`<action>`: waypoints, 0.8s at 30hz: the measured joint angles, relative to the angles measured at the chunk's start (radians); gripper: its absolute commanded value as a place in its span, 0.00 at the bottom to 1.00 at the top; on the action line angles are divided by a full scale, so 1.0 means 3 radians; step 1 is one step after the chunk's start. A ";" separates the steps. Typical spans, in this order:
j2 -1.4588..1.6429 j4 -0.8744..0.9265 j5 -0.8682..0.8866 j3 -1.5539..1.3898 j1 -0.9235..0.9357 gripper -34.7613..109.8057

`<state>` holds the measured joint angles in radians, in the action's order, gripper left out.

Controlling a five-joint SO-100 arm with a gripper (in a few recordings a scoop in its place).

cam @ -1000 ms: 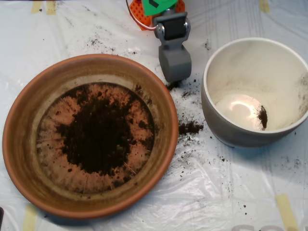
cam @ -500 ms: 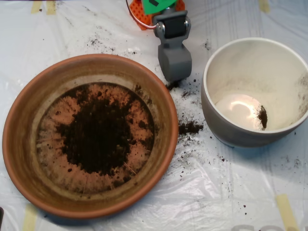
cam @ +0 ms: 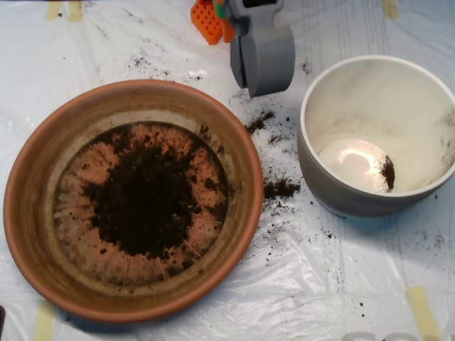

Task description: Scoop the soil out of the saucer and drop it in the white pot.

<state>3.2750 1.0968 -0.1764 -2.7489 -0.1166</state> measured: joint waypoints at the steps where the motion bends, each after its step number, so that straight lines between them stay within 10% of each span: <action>1: 0.0000 0.0000 -0.0020 0.0056 0.0046 0.32; 24: -0.1243 -0.0849 -0.0026 0.0343 0.1677 0.47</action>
<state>2.9023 0.8422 -0.1841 -2.6461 0.3866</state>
